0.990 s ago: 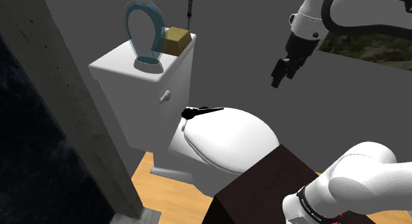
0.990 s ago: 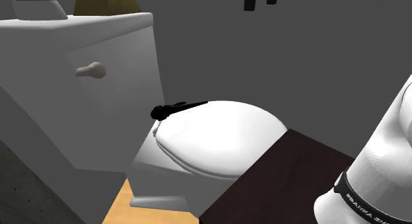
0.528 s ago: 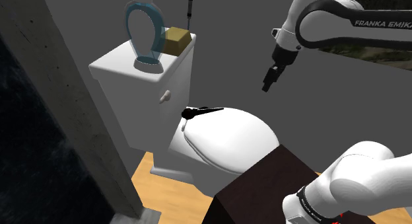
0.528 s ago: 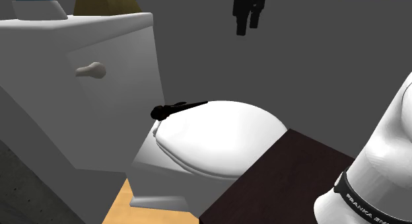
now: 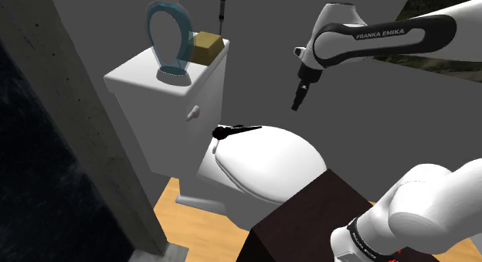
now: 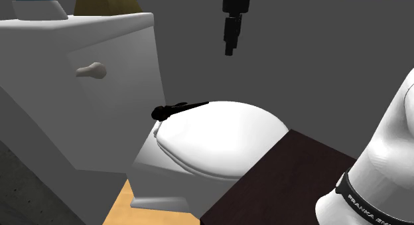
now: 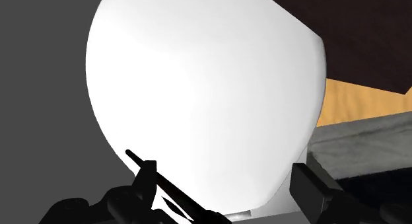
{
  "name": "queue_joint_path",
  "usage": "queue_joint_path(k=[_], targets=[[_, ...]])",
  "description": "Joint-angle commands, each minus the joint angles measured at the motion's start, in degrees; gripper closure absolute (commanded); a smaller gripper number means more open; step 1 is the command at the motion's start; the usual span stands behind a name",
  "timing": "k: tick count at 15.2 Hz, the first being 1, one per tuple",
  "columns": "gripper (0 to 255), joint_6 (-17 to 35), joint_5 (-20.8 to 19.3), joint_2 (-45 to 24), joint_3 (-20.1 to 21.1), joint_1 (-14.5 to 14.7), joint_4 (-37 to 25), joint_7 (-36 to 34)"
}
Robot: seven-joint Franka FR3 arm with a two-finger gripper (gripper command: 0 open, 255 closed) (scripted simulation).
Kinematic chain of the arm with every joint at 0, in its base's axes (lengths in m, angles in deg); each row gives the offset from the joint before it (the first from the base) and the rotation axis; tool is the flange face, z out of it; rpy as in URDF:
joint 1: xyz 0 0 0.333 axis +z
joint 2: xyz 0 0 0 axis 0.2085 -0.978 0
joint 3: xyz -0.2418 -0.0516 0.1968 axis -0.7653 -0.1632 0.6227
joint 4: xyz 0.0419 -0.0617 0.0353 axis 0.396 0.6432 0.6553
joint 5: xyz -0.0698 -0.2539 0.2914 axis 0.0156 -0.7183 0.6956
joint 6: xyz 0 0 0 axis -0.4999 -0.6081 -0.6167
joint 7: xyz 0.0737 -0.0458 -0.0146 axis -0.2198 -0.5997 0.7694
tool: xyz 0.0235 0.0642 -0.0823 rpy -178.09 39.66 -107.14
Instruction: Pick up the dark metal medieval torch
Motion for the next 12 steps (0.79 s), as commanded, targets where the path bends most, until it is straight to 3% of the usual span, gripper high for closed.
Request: queue_joint_path(k=[1, 7, 12], targets=[[0, 2.82, 1.3, -4.11, -1.8, 0.73, -1.04, 5.81], [0, 8.06, 8.07, -18.36, -4.17, 2.52, -8.14, 22.03], [0, 9.78, 14.07, -30.15, -2.94, 1.97, -16.0, 34.62]])
